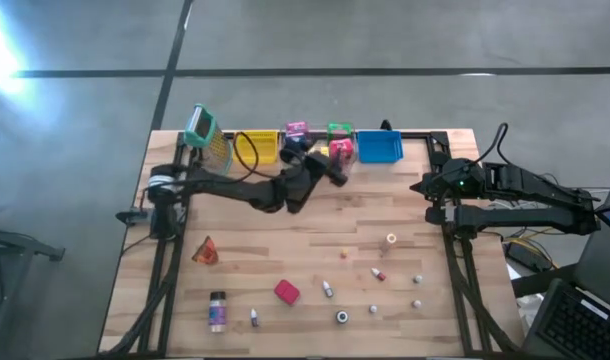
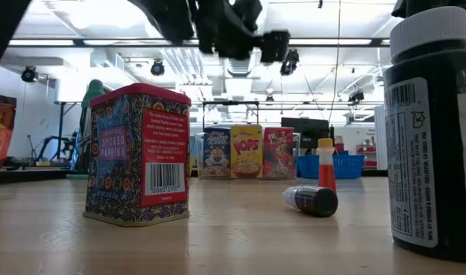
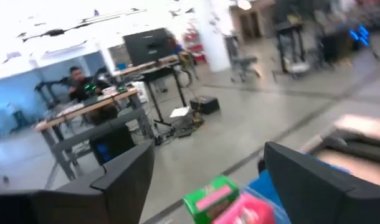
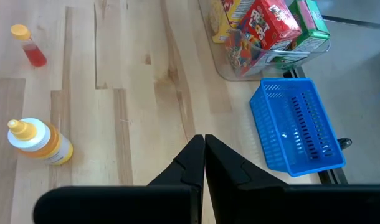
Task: Pick & Place Kitchen Items
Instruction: Put the brown seasoning bag into the yellow bin
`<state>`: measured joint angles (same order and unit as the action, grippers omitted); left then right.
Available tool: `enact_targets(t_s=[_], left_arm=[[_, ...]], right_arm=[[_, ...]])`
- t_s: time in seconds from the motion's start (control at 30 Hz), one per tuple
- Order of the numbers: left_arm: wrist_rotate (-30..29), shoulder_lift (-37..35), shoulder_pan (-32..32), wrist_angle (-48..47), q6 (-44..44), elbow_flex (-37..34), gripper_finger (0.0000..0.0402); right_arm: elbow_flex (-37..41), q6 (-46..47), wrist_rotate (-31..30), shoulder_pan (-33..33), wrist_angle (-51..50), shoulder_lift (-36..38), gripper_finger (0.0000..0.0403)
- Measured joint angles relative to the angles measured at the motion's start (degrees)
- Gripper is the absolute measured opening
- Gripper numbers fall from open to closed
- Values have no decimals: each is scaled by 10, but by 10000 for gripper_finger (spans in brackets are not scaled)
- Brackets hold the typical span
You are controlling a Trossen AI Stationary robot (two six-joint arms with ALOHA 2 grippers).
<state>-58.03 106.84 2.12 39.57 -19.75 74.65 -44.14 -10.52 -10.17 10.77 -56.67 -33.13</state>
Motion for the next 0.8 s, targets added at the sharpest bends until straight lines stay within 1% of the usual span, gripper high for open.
enact_targets(t_s=[0.07, 0.23, 0.3, 0.43, 0.5, 0.57, 0.67, 0.8], left_arm=[[0, -31, -24, -82, 11, -1, 300], [0, -101, -81, -301, 142, -15, 298], [0, -125, -92, -357, 205, -32, 298], [6, -173, -110, -442, 360, -69, 298], [19, -188, -119, -475, 424, -91, 298], [37, -200, -126, -485, 474, -110, 298], [61, -218, -132, -479, 510, -129, 298], [89, -214, -140, -475, 530, -132, 298]], right_arm=[[0, 0, 0, 0, 0, 0, 8], [0, 0, 0, 0, 0, 0, 8], [0, 0, 0, 0, 0, 0, 8], [0, 0, 0, 0, 0, 0, 8], [0, 0, 0, 0, 0, 0, 8], [0, 0, 0, 0, 0, 0, 8], [0, 0, 0, 0, 0, 0, 8], [0, 0, 0, 0, 0, 0, 8]])
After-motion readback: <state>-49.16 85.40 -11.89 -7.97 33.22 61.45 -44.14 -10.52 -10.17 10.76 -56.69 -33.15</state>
